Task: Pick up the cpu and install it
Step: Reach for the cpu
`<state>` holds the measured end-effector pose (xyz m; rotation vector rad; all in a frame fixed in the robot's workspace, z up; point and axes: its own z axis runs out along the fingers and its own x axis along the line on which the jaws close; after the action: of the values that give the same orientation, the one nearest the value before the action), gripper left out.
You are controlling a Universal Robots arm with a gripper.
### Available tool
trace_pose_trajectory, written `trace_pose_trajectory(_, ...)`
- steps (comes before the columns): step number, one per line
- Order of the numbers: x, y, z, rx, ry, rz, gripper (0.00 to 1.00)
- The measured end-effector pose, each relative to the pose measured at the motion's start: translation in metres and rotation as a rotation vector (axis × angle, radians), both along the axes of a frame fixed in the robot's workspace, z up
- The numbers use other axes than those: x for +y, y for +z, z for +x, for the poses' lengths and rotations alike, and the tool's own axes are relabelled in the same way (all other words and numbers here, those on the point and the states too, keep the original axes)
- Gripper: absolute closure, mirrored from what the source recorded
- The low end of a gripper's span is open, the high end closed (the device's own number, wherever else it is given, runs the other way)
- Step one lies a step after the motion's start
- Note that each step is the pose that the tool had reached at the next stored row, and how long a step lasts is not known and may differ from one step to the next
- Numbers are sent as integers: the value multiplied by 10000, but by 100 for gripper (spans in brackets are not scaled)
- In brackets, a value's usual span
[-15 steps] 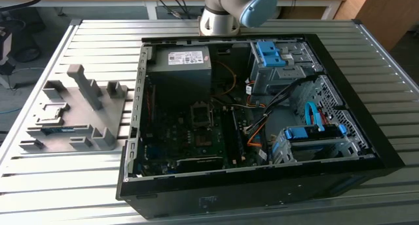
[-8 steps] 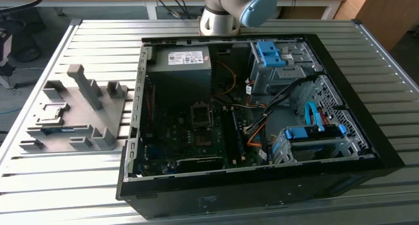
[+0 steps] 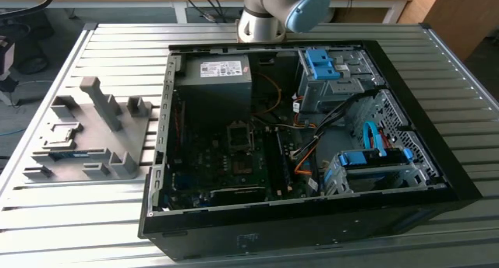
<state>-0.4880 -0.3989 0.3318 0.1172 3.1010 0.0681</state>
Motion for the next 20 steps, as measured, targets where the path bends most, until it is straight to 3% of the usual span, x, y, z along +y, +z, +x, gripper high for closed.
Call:
trace_pose_trajectory(13,0,-61,-24,1,1,-1,90)
trace_pose_trajectory(20,0,-151,-32,2,1,-1,90)
